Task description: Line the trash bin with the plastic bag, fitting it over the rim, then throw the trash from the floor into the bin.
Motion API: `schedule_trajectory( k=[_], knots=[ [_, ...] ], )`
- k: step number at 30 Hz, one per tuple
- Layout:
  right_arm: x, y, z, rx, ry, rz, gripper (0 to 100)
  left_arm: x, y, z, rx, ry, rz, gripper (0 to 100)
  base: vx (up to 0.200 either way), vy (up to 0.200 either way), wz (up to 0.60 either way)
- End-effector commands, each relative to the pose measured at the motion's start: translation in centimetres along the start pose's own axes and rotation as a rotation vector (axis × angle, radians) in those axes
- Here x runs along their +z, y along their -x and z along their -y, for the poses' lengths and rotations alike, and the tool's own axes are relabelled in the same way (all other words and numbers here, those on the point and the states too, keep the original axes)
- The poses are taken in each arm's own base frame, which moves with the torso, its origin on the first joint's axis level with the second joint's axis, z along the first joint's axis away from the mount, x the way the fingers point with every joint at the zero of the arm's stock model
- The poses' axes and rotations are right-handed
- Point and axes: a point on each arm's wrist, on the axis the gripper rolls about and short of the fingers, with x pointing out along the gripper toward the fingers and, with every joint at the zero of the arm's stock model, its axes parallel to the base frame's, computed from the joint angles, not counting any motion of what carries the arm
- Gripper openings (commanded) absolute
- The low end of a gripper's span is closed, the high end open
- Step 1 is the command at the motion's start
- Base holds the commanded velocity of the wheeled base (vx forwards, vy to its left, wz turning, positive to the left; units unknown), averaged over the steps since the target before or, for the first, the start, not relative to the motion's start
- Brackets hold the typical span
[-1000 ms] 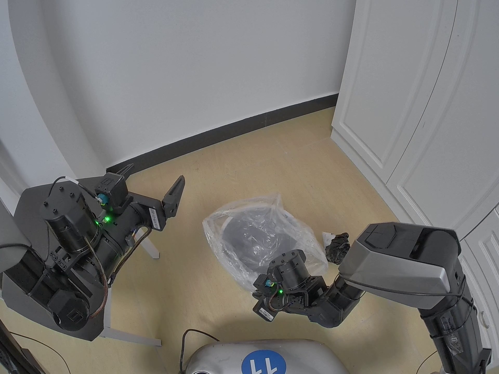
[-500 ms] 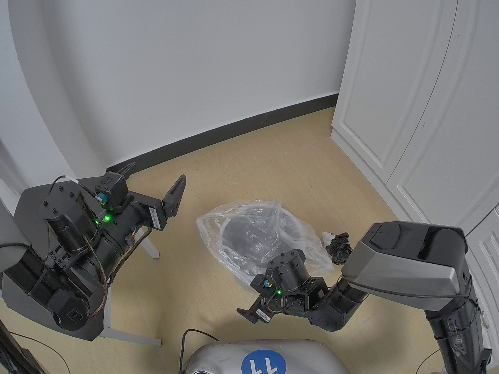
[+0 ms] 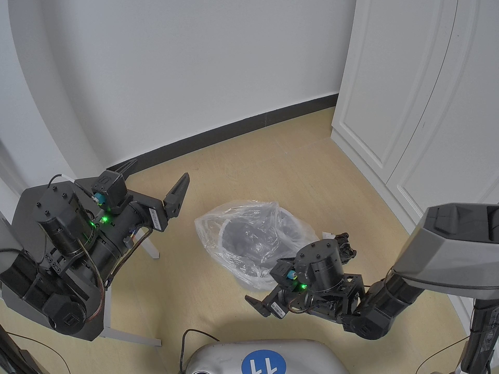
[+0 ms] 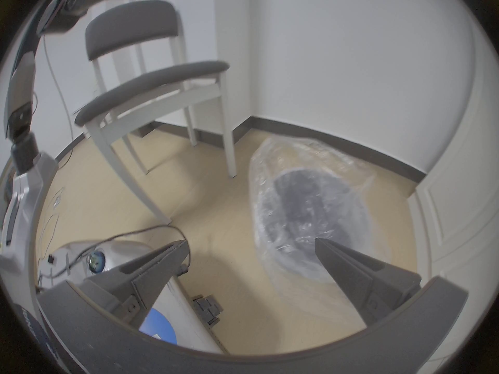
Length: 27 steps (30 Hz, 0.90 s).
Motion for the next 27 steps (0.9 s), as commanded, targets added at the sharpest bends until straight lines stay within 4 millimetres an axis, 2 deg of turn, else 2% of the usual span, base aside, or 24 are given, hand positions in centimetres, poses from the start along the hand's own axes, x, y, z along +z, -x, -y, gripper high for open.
schedule_trajectory(
  k=[1,6,10,14,17,20,23,27],
  knots=[
    [1.5,2.8,0.9,-0.047,-0.04,0.067,100,0.9,0.6,0.2,-0.014,0.0,0.029,100,0.0,0.0,0.0],
    [1.9,4.3,2.0,-0.164,-0.101,0.074,100,1.4,2.0,0.6,-0.082,-0.021,0.036,100,0.0,0.0,0.0],
    [2.3,5.1,2.3,-0.248,-0.207,0.13,100,1.7,1.6,1.5,-0.113,-0.02,0.029,100,0.0,0.0,0.0],
    [2.2,5.8,2.5,-0.299,-0.226,0.199,100,2.1,1.1,2.2,-0.117,-0.018,0.017,100,0.0,0.0,0.0],
    [2.1,7.0,2.4,-0.326,-0.229,0.306,100,1.7,1.4,2.8,-0.068,-0.093,-0.022,100,0.0,0.0,0.0],
    [1.9,7.9,2.4,-0.343,-0.222,0.388,100,1.2,3.3,2.8,-0.041,-0.152,-0.081,100,0.0,0.0,0.0],
    [1.0,8.2,2.2,-0.341,-0.198,0.366,100,1.4,4.4,3.2,-0.086,-0.157,-0.115,100,0.0,0.0,0.0],
    [0.9,9.3,2.0,-0.332,-0.181,0.364,100,2.8,6.0,3.7,-0.138,-0.122,-0.103,100,0.0,0.0,0.0]
  ],
)
